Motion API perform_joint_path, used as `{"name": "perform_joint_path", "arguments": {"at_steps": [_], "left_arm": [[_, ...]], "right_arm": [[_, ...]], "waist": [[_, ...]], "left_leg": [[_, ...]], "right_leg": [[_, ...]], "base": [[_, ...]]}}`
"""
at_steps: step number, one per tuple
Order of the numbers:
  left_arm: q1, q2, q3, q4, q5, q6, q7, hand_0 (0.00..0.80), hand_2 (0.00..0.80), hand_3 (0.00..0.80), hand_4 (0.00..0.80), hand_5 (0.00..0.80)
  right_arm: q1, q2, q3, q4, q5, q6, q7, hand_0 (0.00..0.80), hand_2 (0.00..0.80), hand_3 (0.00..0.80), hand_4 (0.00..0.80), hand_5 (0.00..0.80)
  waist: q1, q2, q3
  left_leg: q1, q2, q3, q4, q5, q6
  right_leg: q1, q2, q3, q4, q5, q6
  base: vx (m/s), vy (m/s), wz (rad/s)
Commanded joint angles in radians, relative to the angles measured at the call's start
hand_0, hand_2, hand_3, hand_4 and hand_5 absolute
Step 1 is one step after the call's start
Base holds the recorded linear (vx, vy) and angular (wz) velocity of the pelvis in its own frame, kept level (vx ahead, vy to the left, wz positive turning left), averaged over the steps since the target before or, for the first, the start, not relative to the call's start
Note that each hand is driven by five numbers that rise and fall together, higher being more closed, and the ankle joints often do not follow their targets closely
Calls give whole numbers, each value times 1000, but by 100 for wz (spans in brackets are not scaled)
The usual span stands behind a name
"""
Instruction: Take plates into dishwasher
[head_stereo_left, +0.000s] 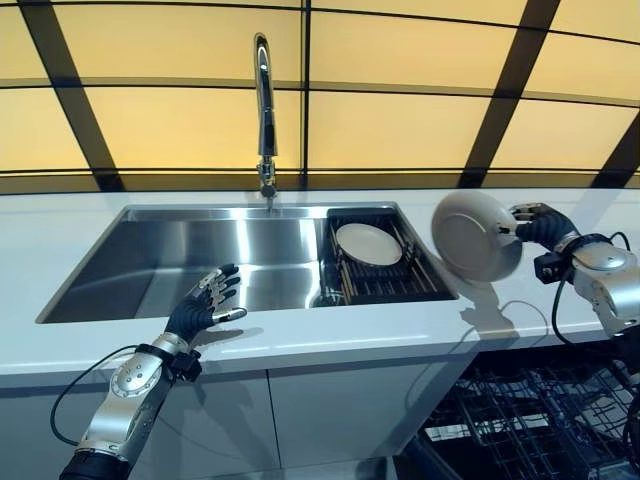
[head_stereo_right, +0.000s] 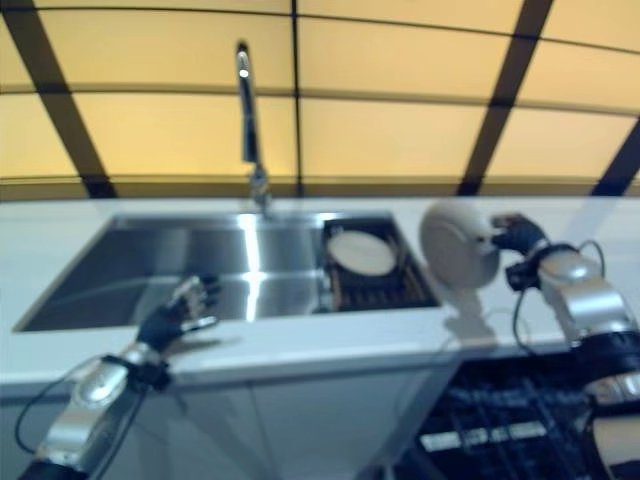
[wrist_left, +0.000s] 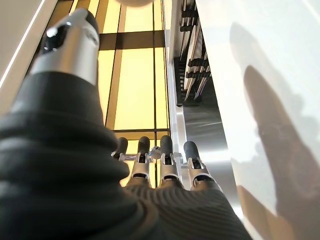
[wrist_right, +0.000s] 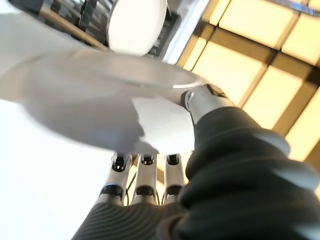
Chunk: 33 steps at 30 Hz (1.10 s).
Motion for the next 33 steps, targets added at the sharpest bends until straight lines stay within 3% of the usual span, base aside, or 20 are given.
{"name": "perform_joint_path", "arguments": {"at_steps": [1,13,19,24,33], "left_arm": [[-36,30,24,51,3,-73,24,0,0,0,0,0],[-47,54,57,55,10,-154,39,0,0,0,0,0],[-36,95,132,-99,-61,-148,12,0,0,0,0,0],[-19,124,186,-236,-132,-94,-68,0,0,0,0,0],[60,141,266,-344,-140,-83,-72,0,0,0,0,0]], "right_arm": [[-23,-94,-33,-20,54,-39,17,800,800,800,800,800],[120,-161,-140,-35,90,-17,106,800,800,800,800,800],[313,-119,-272,-115,88,-10,119,800,800,800,800,800],[454,-80,-374,-208,64,22,137,800,800,800,800,800],[630,-13,-464,-261,41,40,217,800,800,800,800,800]], "waist": [[-15,-31,-51],[-56,-43,-51],[-69,-45,-42],[-77,-44,-34],[-79,-37,-27]], "left_leg": [[60,46,24,-1,-54,-7],[65,49,48,-1,-57,-8],[64,53,55,-1,-56,-8],[62,53,57,-1,-58,-8],[61,57,56,-1,-54,-8]], "right_leg": [[-38,-47,-28,0,72,31],[-51,-43,-2,0,81,35],[-56,-44,3,0,86,37],[-61,-43,4,0,88,40],[-65,-43,0,0,90,42]], "base": [[-13,7,-5],[-9,8,-12],[-15,-9,-3],[-37,-33,0],[-12,-16,0]]}}
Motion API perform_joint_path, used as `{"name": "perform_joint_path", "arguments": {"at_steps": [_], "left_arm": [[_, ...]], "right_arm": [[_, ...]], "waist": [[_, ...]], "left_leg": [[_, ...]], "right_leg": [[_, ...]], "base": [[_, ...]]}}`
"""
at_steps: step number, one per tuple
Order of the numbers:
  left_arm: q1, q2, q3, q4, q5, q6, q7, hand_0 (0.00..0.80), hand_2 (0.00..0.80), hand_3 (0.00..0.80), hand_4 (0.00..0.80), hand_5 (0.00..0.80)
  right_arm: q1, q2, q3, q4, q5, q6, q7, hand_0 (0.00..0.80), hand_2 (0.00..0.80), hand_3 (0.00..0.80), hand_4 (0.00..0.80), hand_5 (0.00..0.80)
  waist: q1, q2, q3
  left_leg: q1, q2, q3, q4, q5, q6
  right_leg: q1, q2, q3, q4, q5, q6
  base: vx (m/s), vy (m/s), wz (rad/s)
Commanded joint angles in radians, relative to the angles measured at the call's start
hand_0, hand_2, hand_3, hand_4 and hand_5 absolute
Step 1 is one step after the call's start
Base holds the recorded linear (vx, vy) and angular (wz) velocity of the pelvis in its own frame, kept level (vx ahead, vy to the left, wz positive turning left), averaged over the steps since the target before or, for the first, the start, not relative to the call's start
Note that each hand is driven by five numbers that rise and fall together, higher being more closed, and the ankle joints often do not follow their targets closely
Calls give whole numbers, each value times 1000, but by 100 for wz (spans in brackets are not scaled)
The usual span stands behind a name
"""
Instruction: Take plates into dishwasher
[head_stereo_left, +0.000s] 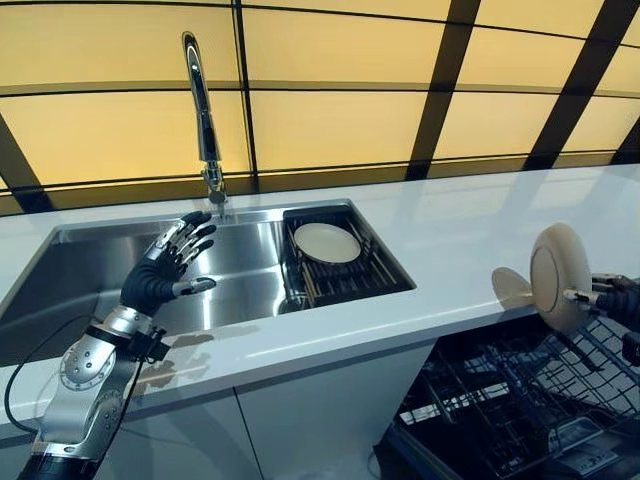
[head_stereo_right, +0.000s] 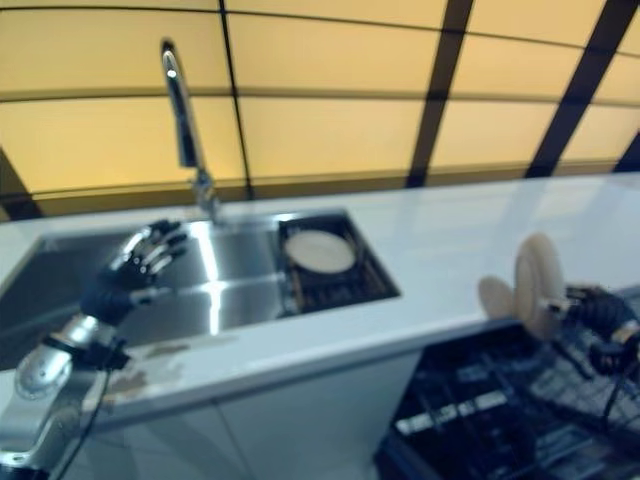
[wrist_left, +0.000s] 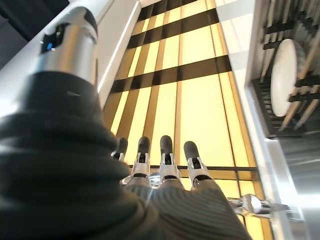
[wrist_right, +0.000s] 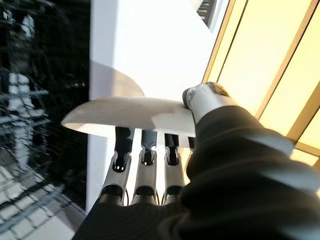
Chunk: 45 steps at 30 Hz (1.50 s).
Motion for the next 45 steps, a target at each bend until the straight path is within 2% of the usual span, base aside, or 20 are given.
{"name": "perform_joint_path", "arguments": {"at_steps": [1,6,14,17,21,25,30,34,38,45], "left_arm": [[-13,70,75,-86,-36,-34,6,0,0,0,0,0],[-9,89,93,-80,-49,-34,34,0,0,0,0,0],[-4,111,93,-45,-85,-24,51,0,0,0,0,0],[-12,115,84,-17,-84,-27,46,0,0,0,0,0],[-26,120,71,2,-85,-36,43,0,0,0,0,0],[-39,128,54,-9,-82,-23,54,0,0,0,0,0],[-49,129,36,-24,-71,-18,66,0,0,0,0,0],[-55,135,25,-27,-70,-22,85,0,0,0,0,0],[-55,140,23,-30,-73,-20,88,0,0,0,0,0],[-62,133,17,-32,-67,-26,84,0,0,0,0,0]], "right_arm": [[-2,36,8,-33,-16,2,34,800,800,800,800,800],[2,32,1,-29,9,-9,24,800,800,800,800,800],[-9,-44,-60,21,94,-72,-36,800,800,800,800,800],[-29,-78,-75,41,105,-75,-29,800,800,800,800,800],[-41,-102,-68,73,87,-84,-9,800,800,800,800,800],[-34,-112,-37,105,3,-105,29,800,800,800,800,800],[-30,-114,22,104,-102,-77,102,800,800,800,800,800],[-20,-104,68,100,-208,-60,112,800,800,800,800,800],[-17,-115,79,100,-214,-25,141,800,800,800,800,800],[-38,-91,115,89,-211,-20,135,800,800,800,800,800]], "waist": [[-5,-32,-17],[-5,-31,-14],[-10,-36,-5],[-13,-39,-6],[-17,-39,-2],[-21,-38,3],[-22,-37,13],[-25,-36,21],[-26,-34,28],[-24,-35,32]], "left_leg": [[44,36,-1,3,-30,4],[41,38,-3,3,-26,1],[39,38,-1,3,-29,-2],[41,39,3,3,-31,-1],[42,39,7,3,-33,1],[43,37,7,3,-34,3],[43,36,7,3,-32,4],[42,34,4,3,-30,5],[44,33,3,3,-27,5],[43,34,0,3,-27,6]], "right_leg": [[-42,-56,-33,1,88,44],[-44,-55,-37,1,89,45],[-48,-51,-37,1,91,44],[-52,-50,-31,1,92,44],[-55,-49,-22,1,94,43],[-57,-48,-12,1,95,43],[-58,-50,-8,1,98,43],[-60,-52,-5,1,100,43],[-57,-51,-3,1,101,42],[-57,-51,-4,1,100,41]], "base": [[0,0,0],[-4,-7,0],[0,0,0],[0,0,0],[-14,10,-7],[-6,11,-6],[0,0,0],[-8,-1,0],[0,0,0],[0,0,0]]}}
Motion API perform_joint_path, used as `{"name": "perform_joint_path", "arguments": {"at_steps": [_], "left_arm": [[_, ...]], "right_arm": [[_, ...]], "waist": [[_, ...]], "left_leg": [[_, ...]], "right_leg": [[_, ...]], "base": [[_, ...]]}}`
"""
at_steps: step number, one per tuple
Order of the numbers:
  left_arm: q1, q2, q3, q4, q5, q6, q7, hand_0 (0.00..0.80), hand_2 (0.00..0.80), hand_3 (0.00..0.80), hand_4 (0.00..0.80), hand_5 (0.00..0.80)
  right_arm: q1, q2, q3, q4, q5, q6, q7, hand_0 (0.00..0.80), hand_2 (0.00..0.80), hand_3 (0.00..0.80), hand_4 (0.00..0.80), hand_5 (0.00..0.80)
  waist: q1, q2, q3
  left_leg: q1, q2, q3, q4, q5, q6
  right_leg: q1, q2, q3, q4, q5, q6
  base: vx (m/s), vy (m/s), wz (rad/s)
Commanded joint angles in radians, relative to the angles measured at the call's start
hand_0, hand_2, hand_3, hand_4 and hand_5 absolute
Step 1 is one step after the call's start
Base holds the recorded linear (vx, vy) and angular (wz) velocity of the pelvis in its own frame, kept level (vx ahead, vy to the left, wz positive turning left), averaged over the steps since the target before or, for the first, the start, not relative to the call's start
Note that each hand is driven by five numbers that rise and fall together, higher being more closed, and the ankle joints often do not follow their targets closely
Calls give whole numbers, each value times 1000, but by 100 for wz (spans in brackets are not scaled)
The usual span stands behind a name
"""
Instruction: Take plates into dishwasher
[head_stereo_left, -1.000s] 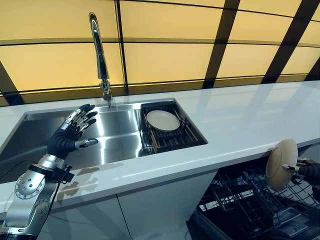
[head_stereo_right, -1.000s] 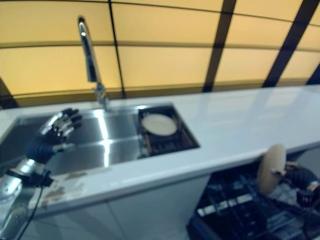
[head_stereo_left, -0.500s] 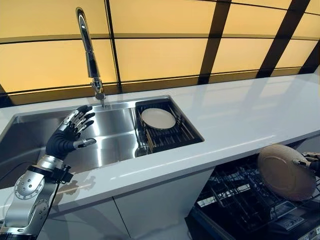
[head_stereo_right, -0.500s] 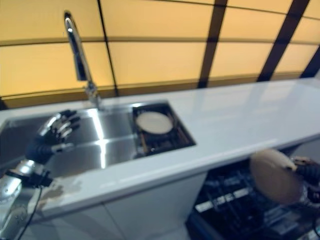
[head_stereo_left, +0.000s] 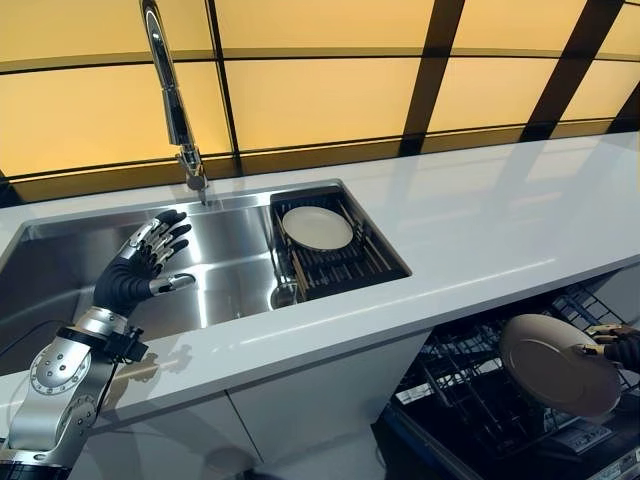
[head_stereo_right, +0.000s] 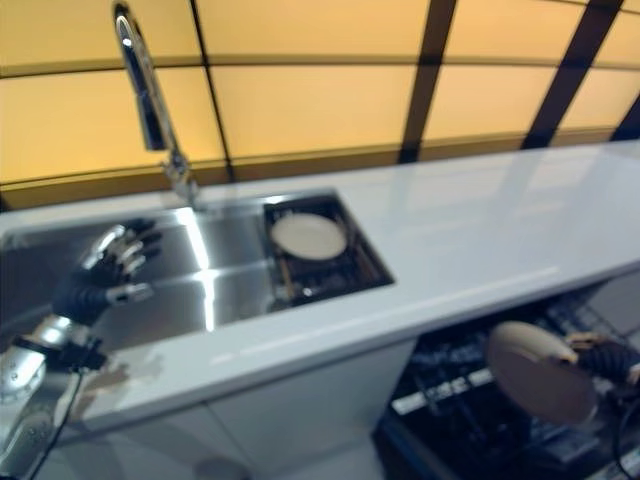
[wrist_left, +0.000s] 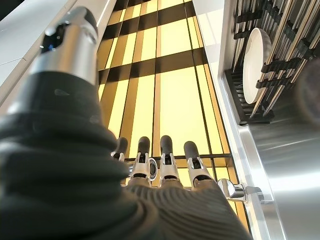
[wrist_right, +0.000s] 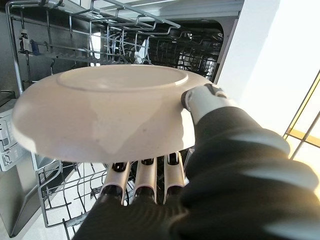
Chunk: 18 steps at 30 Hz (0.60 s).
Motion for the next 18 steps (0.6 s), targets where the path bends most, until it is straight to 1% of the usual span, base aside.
{"name": "perform_joint_path", "arguments": {"at_steps": [1,6,8,9,12,18], "left_arm": [[-88,50,-25,-29,-27,-43,15,0,0,0,0,0],[-81,46,-15,-42,-26,-52,14,0,0,0,0,0],[-73,43,-10,-51,-25,-53,13,0,0,0,0,0],[-72,40,-11,-54,-24,-52,14,0,0,0,0,0],[-65,29,-13,-73,-14,-46,18,0,0,0,0,0],[-90,14,-39,-76,-5,-51,25,0,0,0,0,0]], "right_arm": [[-100,-54,55,-8,-6,-18,-19,800,800,800,800,800],[-89,-18,70,-30,-29,-22,-11,800,800,800,800,800],[-79,5,68,-52,-40,-12,-13,800,800,800,800,800],[-74,15,72,-57,-40,-12,-18,800,800,800,800,800],[-64,57,84,-74,-56,-13,-34,800,800,800,800,800],[-107,119,160,-60,-69,3,-68,800,800,800,800,800]], "waist": [[1,-45,-21],[2,-41,-18],[2,-39,-15],[1,-36,-16],[2,-33,-12],[12,-22,-5]], "left_leg": [[56,36,-21,-1,-28,10],[54,38,-20,-1,-26,10],[56,37,-19,-1,-27,10],[61,38,-19,-1,-38,10],[63,39,-20,-1,-38,10],[62,37,-26,-1,-36,11]], "right_leg": [[-34,-51,-26,1,96,43],[-35,-52,-28,1,95,44],[-34,-52,-27,1,95,44],[-29,-53,-29,1,85,47],[-28,-53,-28,1,84,47],[-27,-56,-32,1,83,46]], "base": [[0,0,0],[0,0,0],[0,0,0],[0,0,0],[0,0,0],[0,0,0]]}}
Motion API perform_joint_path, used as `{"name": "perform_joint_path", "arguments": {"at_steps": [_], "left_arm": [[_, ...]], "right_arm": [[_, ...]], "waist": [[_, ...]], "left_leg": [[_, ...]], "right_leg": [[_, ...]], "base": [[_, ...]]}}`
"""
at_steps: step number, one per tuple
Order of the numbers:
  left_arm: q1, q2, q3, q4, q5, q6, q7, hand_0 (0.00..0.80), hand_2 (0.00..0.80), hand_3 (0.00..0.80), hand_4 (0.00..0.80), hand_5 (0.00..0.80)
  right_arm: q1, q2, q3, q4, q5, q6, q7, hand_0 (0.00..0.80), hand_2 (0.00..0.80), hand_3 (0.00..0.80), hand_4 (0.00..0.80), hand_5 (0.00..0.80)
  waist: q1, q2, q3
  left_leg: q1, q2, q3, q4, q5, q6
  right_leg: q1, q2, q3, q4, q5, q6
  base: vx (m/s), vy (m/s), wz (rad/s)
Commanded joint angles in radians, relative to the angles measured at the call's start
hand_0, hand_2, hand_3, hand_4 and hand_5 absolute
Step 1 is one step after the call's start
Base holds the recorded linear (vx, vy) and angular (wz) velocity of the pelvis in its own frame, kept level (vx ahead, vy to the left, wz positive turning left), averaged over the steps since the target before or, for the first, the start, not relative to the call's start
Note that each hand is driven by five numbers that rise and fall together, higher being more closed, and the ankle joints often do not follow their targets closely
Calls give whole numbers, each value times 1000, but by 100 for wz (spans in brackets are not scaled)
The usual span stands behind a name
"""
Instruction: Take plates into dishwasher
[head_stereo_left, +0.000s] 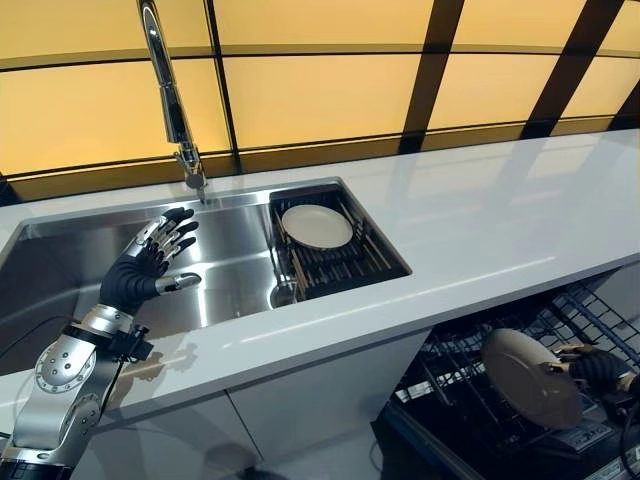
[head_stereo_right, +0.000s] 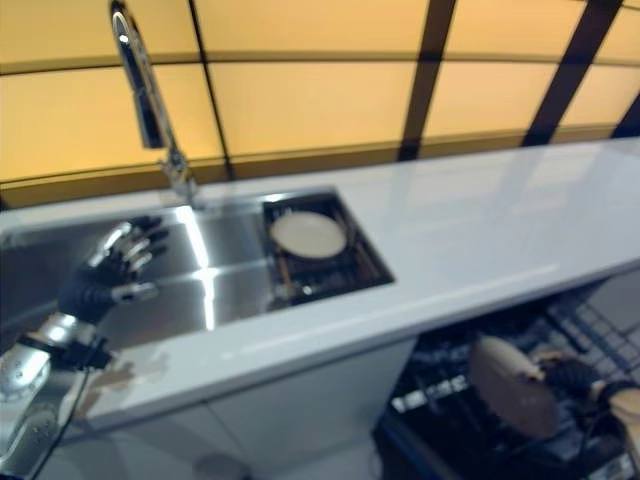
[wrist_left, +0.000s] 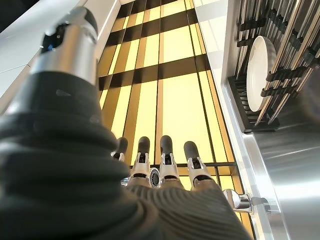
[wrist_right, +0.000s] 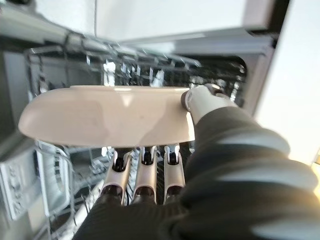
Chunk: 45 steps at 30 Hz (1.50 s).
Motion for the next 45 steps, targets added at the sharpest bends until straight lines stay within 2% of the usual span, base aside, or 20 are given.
{"name": "perform_joint_path", "arguments": {"at_steps": [1,10,19,29,38,39,40,41,45], "left_arm": [[-86,9,-26,-49,-2,-50,20,0,0,0,0,0],[-115,-2,-53,-51,3,-54,33,0,0,0,0,0],[-148,-30,-86,-62,19,-74,52,0,0,0,0,0],[-190,-32,-120,-74,23,-76,62,0,0,0,0,0],[-204,-26,-134,-88,13,-70,62,0,0,0,0,0],[-207,-26,-137,-90,13,-69,65,0,0,0,0,0],[-206,-23,-136,-90,10,-71,67,0,0,0,0,0],[-201,-20,-134,-93,7,-73,69,0,0,0,0,0],[-190,-23,-122,-88,7,-82,69,0,0,0,0,0]], "right_arm": [[-110,3,61,-29,-26,-17,-54,800,800,800,800,800],[-146,71,142,30,-7,-27,-104,800,800,800,800,800],[-179,133,237,122,-75,-54,-159,800,800,800,800,800],[-232,134,322,271,-159,-69,-182,800,800,800,800,800],[-237,114,346,355,-226,-94,-180,800,800,800,800,800],[-239,114,347,355,-232,-97,-203,747,747,747,747,747],[-240,109,346,350,-229,-93,-214,307,307,307,307,307],[-241,104,340,341,-225,-82,-212,0,0,0,0,0],[-211,87,298,279,-230,-51,-199,0,0,0,0,0]], "waist": [[13,-25,-26],[28,-8,-17],[40,5,-5],[51,26,17],[56,31,25],[56,31,26],[56,31,26],[55,32,26],[46,28,30]], "left_leg": [[48,37,-28,-1,-30,7],[45,33,-37,-1,-30,8],[36,28,-44,-1,-31,10],[31,23,-50,-1,-30,9],[33,19,-53,-1,-31,8],[33,17,-54,-1,-31,9],[33,17,-55,-1,-32,9],[33,17,-56,-1,-32,9],[33,16,-56,-1,-32,9]], "right_leg": [[-40,-57,-34,1,83,46],[-39,-64,-44,1,81,44],[-46,-69,-49,1,81,42],[-47,-77,-49,1,81,41],[-43,-80,-49,1,81,42],[-44,-80,-49,1,81,42],[-44,-80,-49,1,82,42],[-44,-80,-48,1,82,42],[-44,-77,-44,1,82,42]], "base": [[0,0,0],[0,0,0],[-19,5,0],[-19,8,0],[0,0,0],[0,0,0],[-7,5,3],[0,0,0],[-3,3,3]]}}
